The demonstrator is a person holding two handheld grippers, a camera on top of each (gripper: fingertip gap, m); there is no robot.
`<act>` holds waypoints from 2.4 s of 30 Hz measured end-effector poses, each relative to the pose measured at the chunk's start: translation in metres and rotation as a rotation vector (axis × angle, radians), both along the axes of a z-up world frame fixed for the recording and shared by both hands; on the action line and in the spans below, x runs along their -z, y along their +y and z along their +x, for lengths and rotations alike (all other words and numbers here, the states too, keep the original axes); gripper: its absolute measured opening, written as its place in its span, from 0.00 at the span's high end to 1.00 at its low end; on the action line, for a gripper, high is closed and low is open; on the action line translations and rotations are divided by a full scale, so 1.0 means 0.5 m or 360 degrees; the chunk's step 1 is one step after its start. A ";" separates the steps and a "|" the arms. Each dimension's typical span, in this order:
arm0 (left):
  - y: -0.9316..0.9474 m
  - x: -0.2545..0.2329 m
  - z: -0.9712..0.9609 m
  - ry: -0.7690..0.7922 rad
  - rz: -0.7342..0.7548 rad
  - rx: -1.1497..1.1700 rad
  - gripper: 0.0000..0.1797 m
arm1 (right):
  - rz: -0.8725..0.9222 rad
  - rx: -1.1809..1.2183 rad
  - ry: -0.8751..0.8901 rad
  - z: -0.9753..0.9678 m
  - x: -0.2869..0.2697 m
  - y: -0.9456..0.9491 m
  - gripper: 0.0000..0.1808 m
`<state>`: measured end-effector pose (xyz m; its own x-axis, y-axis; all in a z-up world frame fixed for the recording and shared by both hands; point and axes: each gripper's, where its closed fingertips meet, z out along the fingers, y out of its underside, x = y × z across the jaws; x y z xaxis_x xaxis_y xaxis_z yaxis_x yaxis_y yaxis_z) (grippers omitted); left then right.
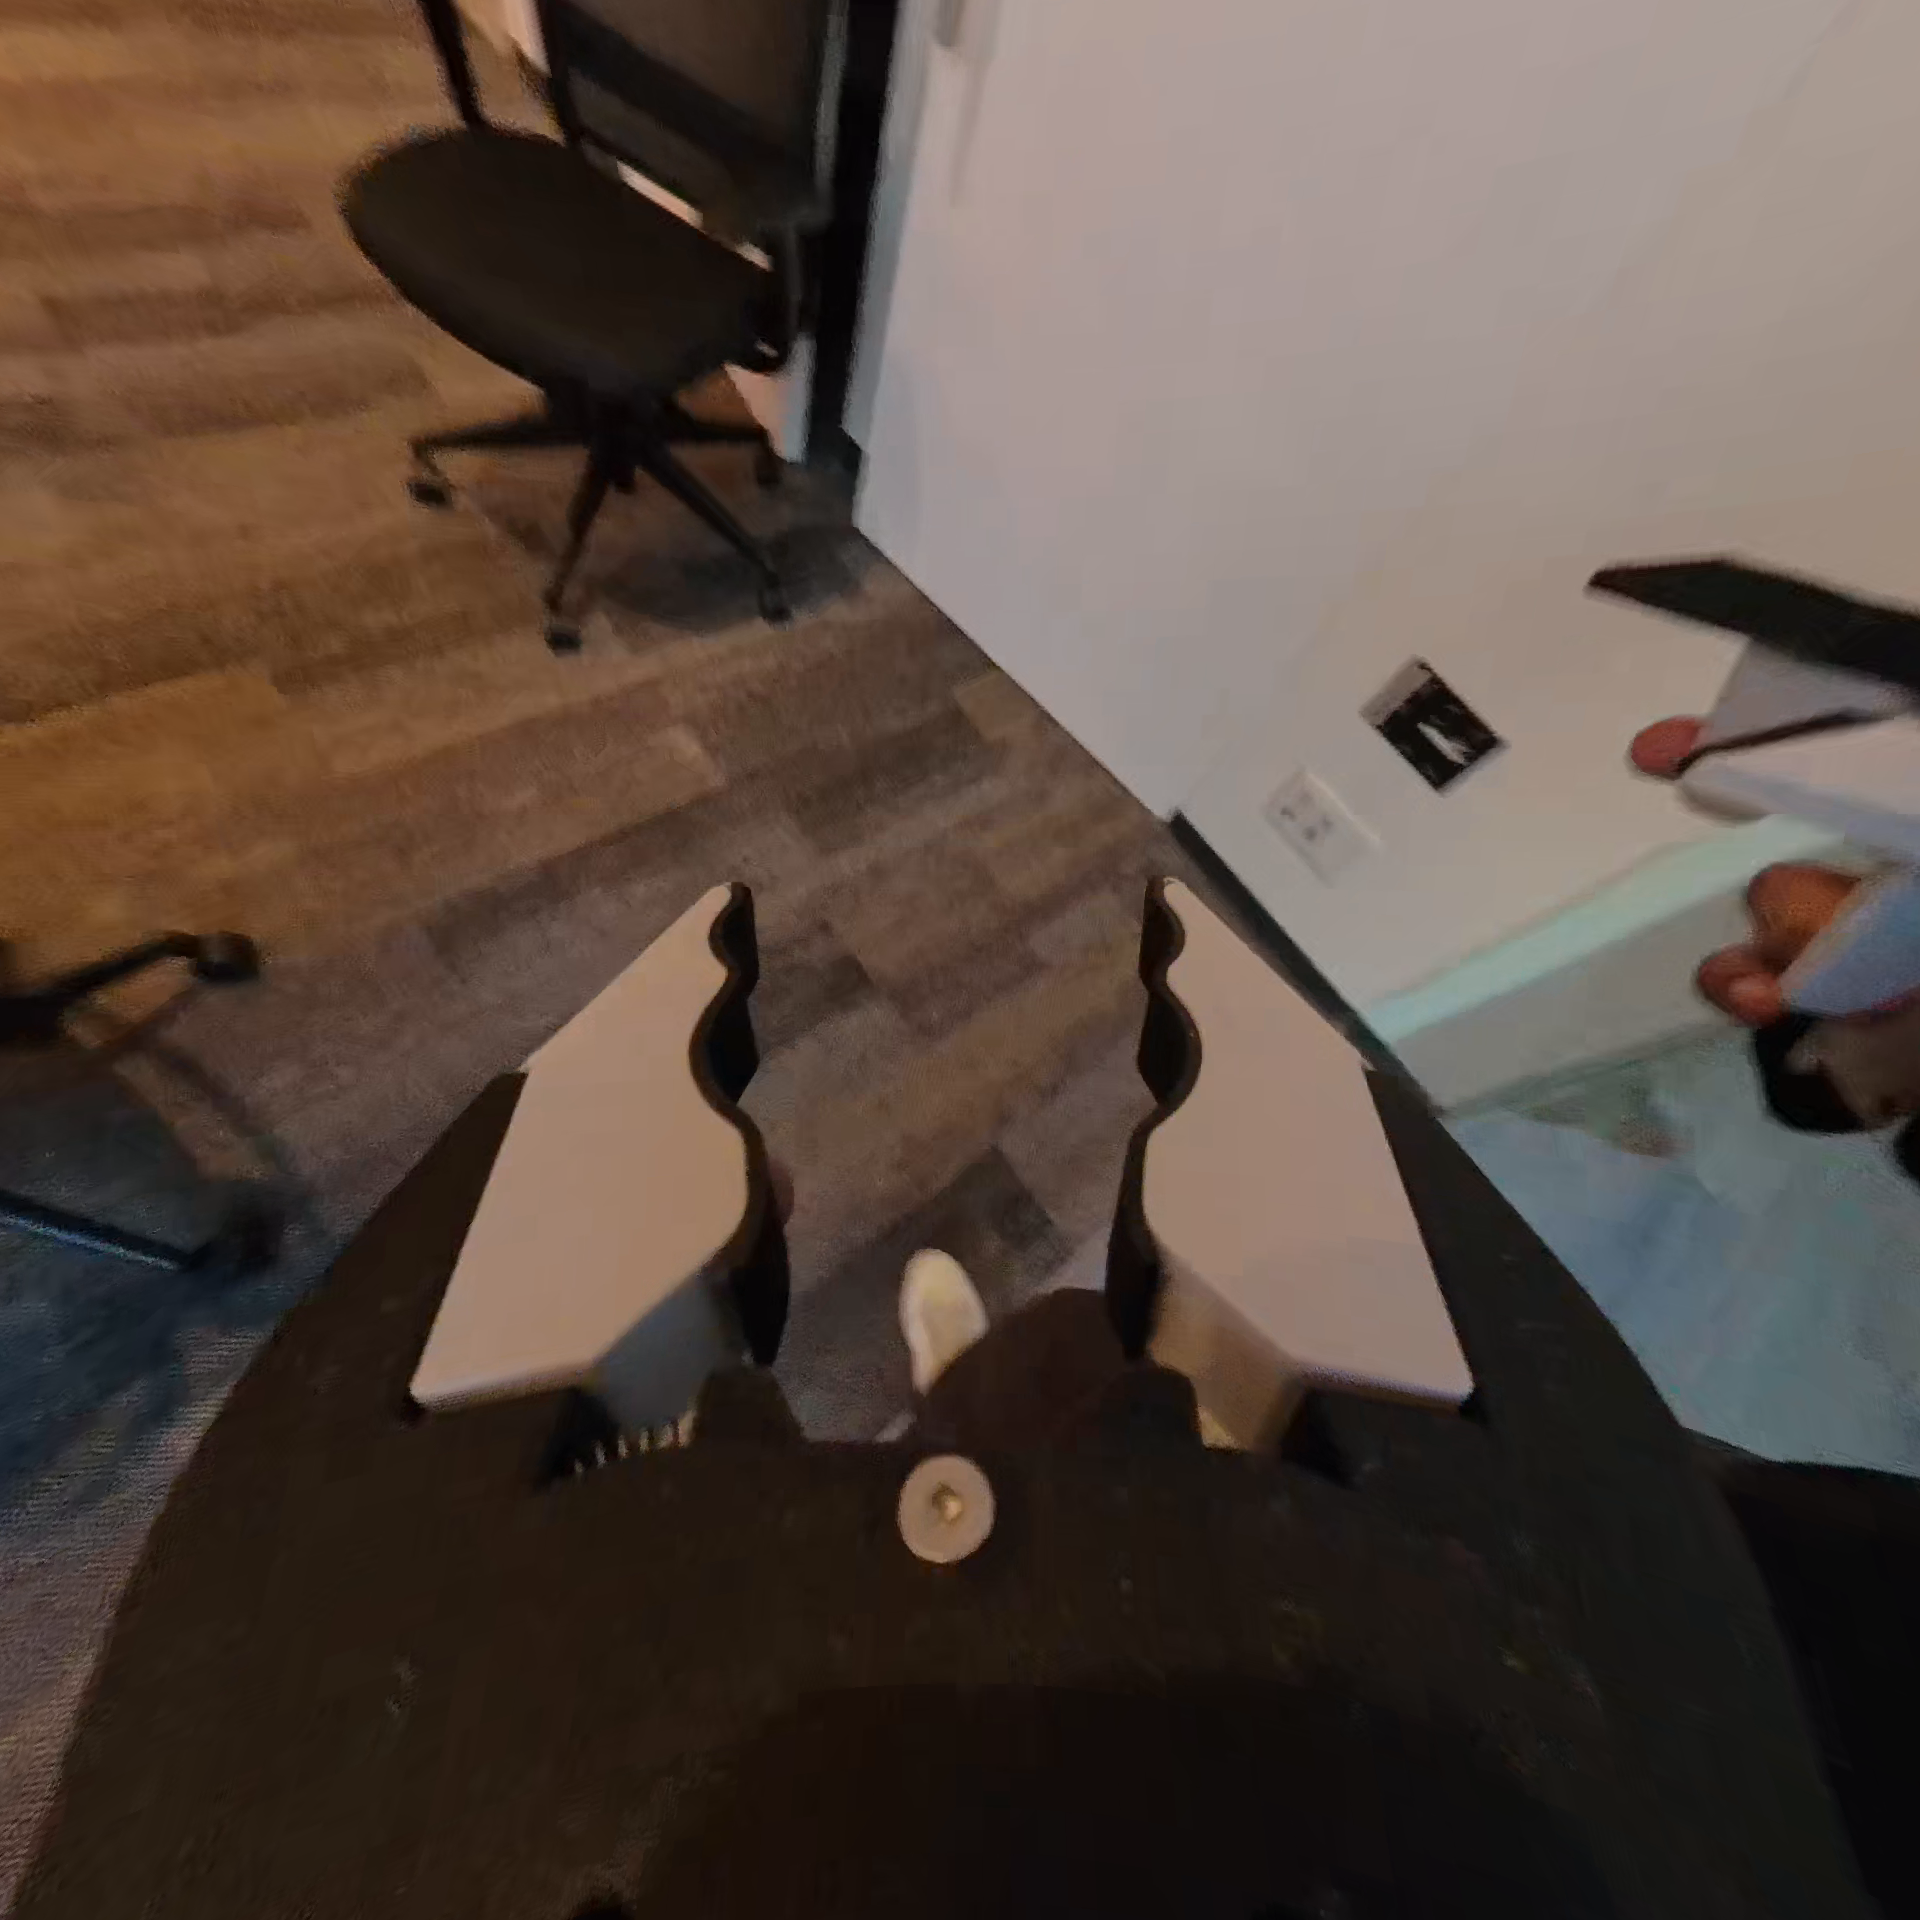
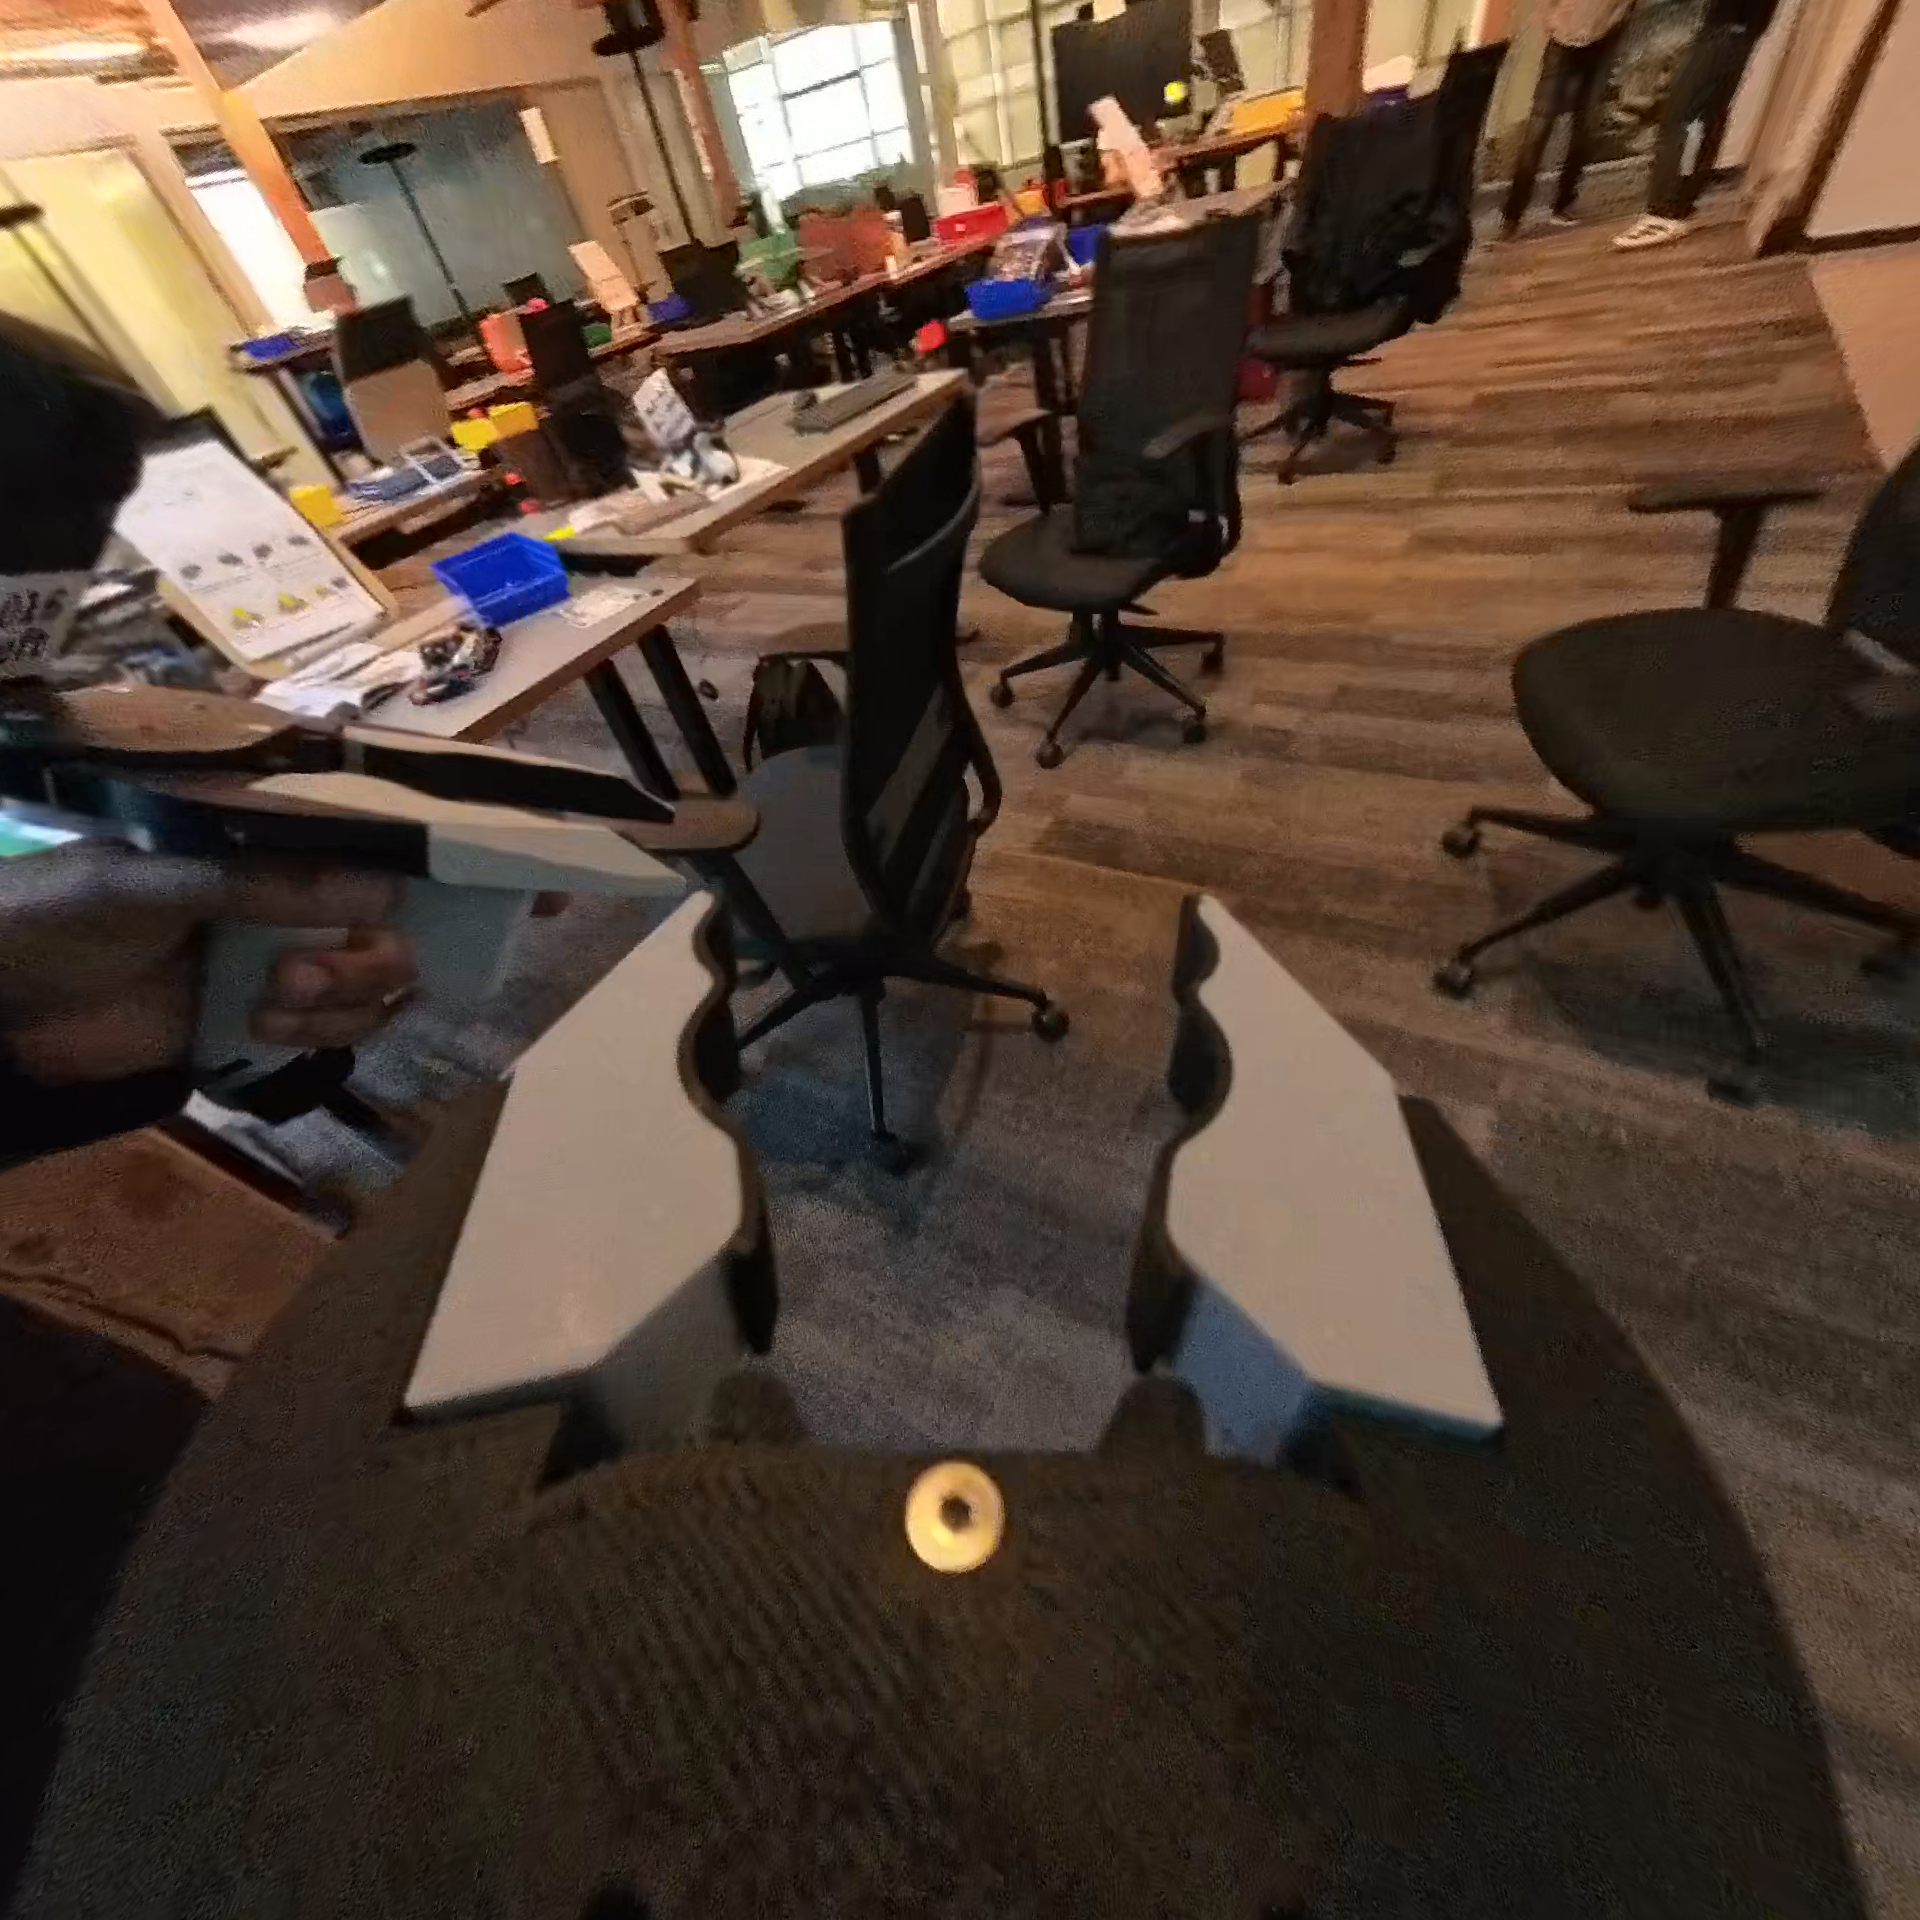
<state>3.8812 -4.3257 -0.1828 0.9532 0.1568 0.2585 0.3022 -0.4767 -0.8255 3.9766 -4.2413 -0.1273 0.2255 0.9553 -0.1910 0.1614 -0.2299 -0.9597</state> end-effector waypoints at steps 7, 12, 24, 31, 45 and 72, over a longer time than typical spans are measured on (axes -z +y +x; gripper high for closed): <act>0.239 0.010 -0.313 0.0054 0.0008 -0.0320 0.61 | 0.0077 -0.0413 0.0143 -0.359 -0.117 0.276 0.53; 0.447 0.093 -0.549 -0.0093 0.0049 -0.0363 0.60 | 0.0048 -0.0378 0.0079 -0.616 -0.032 0.465 0.50; 0.679 0.007 -1.183 0.0299 0.0007 -0.0791 0.59 | -0.0095 -0.0869 -0.0013 -1.267 -0.003 0.710 0.49; 0.547 0.134 -1.365 0.0445 -0.0584 -0.1523 0.60 | 0.0427 -0.1976 -0.0233 -1.623 0.151 0.599 0.54; 0.427 0.307 -1.405 -0.0073 -0.1557 -0.1964 0.90 | 0.2634 -0.3334 -0.0149 -1.858 0.464 0.382 0.87; 0.106 0.304 -1.189 -0.0075 -0.1482 -0.1494 0.91 | 0.2266 -0.3091 -0.0247 -1.531 0.461 0.175 0.91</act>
<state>3.2865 -4.2727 -0.3350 0.3790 0.8837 -0.2745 0.8457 -0.4512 -0.2851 3.2112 -4.1540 -0.3579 -0.7564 -0.5080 0.4120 -0.6387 0.7093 -0.2982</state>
